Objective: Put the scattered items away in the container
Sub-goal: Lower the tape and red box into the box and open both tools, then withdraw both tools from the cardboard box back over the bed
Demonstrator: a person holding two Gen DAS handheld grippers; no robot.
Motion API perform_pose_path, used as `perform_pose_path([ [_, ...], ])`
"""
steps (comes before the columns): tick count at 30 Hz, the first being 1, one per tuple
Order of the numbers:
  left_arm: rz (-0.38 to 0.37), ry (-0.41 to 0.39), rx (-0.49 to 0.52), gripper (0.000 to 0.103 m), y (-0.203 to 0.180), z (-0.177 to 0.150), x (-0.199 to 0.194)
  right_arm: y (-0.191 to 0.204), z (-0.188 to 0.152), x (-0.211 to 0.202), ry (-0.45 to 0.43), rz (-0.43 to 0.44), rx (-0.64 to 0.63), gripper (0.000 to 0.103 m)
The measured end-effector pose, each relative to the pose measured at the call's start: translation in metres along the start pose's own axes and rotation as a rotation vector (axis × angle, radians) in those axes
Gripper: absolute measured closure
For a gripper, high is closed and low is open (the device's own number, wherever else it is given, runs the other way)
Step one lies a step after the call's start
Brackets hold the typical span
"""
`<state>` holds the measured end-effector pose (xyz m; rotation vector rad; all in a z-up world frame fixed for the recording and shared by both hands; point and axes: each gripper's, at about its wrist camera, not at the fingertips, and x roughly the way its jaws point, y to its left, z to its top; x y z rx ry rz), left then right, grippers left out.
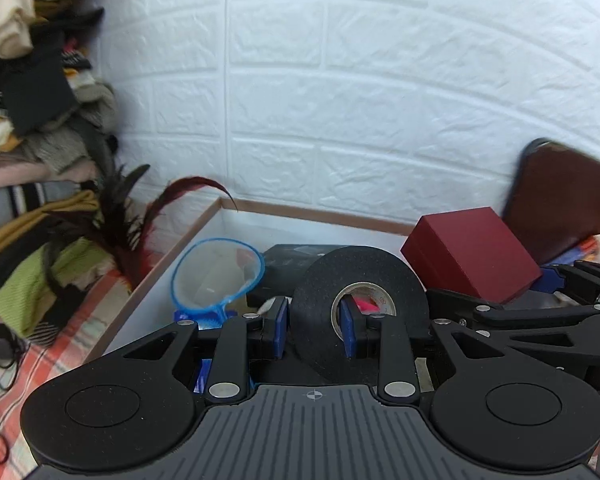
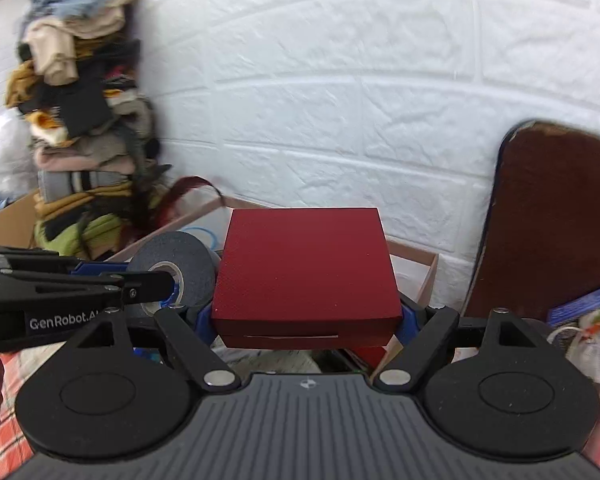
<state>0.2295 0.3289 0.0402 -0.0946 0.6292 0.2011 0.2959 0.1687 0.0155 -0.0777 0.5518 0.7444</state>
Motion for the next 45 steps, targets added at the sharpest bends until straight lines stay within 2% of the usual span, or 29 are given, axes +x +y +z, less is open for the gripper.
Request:
perform_pose_path([
  [5,0.006,0.045,-0.012,0.076,0.003,0.009,0.04,-0.009,0.002,0.033,0.009,-0.021,0.022,0.018],
  [6,0.002,0.053,-0.019,0.066,0.005,0.01,0.047,-0.011,0.002,0.034,0.002,-0.02,0.023,0.018],
  [7,-0.005,0.048,-0.03,0.051,0.007,0.009,0.047,-0.013,0.002,0.035,-0.004,-0.02,0.023,0.018],
  [9,-0.02,0.037,-0.053,0.042,0.01,0.006,0.047,-0.017,0.003,0.038,-0.016,-0.019,0.025,0.015],
  [12,-0.032,0.031,-0.083,0.042,0.015,0.003,0.047,-0.023,0.003,0.041,-0.035,-0.017,0.028,0.012],
  [16,0.003,0.043,-0.062,0.042,0.013,0.001,0.043,-0.025,0.002,0.038,-0.014,-0.016,0.019,0.014],
  [23,0.016,0.065,-0.036,0.04,0.008,-0.004,0.04,-0.022,-0.004,0.034,0.011,-0.005,0.011,0.015],
  [26,0.022,0.071,-0.04,0.03,0.008,-0.006,0.037,-0.018,-0.003,0.031,0.011,0.002,-0.001,0.014],
  [28,0.044,0.072,-0.044,0.019,0.008,-0.007,0.033,-0.016,-0.002,0.028,0.012,0.008,-0.007,0.014],
  [30,0.062,0.063,-0.047,0.014,0.008,-0.009,0.026,-0.015,-0.002,0.023,0.006,0.016,-0.009,0.013],
  [34,0.094,0.045,-0.074,0.0,0.008,-0.013,0.008,-0.017,-0.003,0.009,-0.006,0.032,0.002,0.002],
  [45,0.094,0.036,-0.023,0.0,-0.014,-0.031,-0.039,-0.02,-0.013,-0.039,-0.011,0.141,0.042,0.001],
])
